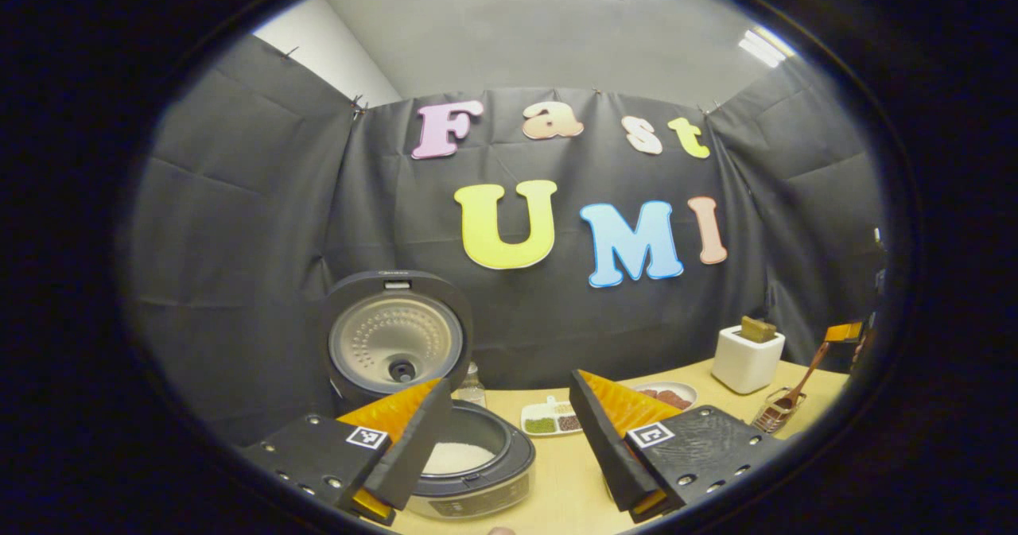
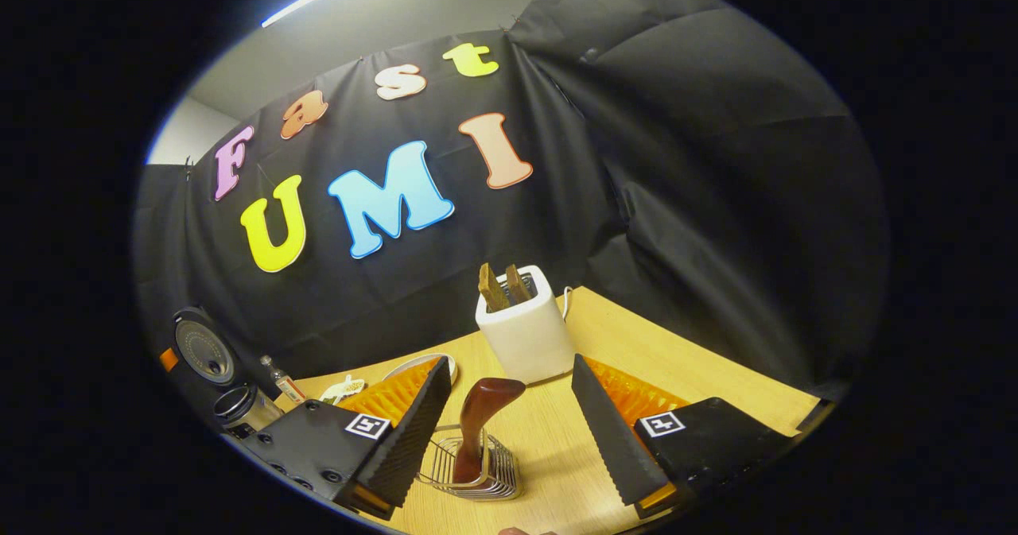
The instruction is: Close the left gripper, press the button to open the rice cooker; take a wooden spoon from the chopstick holder with the right hand, scoop a spoonful of rice and pour it into the rice cooker, then put the wooden spoon back into the chopstick holder.
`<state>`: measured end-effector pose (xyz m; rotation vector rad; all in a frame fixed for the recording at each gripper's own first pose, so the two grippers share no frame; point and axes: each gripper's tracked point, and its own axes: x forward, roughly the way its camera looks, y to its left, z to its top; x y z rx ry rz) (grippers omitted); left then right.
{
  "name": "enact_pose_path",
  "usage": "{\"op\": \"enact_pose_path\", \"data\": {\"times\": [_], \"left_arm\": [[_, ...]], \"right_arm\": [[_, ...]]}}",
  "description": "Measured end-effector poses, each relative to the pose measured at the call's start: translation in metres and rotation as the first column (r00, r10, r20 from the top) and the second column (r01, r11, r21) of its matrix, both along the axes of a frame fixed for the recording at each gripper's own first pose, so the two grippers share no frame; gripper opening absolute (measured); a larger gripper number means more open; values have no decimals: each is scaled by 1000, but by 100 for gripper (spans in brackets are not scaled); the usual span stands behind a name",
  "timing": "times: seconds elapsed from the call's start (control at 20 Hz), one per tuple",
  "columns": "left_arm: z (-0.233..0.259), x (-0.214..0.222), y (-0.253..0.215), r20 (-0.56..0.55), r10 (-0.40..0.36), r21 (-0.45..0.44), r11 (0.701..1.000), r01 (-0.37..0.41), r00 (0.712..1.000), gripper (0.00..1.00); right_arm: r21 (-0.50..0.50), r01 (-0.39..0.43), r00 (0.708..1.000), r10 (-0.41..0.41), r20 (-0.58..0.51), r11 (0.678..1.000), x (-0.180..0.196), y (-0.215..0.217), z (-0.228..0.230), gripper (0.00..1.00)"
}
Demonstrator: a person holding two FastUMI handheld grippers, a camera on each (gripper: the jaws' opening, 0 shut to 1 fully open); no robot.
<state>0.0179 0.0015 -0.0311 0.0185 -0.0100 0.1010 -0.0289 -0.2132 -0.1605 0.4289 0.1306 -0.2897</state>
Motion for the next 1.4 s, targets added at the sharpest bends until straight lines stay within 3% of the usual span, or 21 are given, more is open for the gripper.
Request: {"op": "enact_pose_path", "data": {"times": [0.15,0.45,0.75,0.8,0.9,0.95,1.0,1.15,1.4], "left_arm": [[-1,3,-12,-20,-42,-42,998,41,999,92],[-15,-3,-6,-34,-13,-78,997,10,999,93],[-34,-5,12,-60,4,-144,989,-13,998,93],[-37,-6,13,-64,4,-150,989,-14,998,93],[-42,-9,15,-67,3,-154,988,-14,998,93],[-42,-11,15,-63,4,-154,988,-13,998,93],[-41,-13,16,-57,4,-153,988,-13,998,93],[-41,-18,16,-37,-4,-161,987,-2,999,93],[-60,-21,17,-39,-39,-258,966,28,998,93]], "right_arm": [[50,-42,999,44,-24,998,17,10,-22,98],[121,-75,995,83,-63,990,48,20,-51,98],[181,-124,991,130,-20,976,66,38,-47,96],[191,-130,991,136,-18,973,69,41,-46,91],[216,-125,991,134,-25,968,72,44,-46,41],[223,-112,992,124,-38,968,73,42,-49,35],[249,-105,993,116,-31,963,73,43,-47,21],[260,-93,995,101,-19,961,68,47,-39,27],[168,-106,994,108,-4,980,62,60,-14,24]]}}
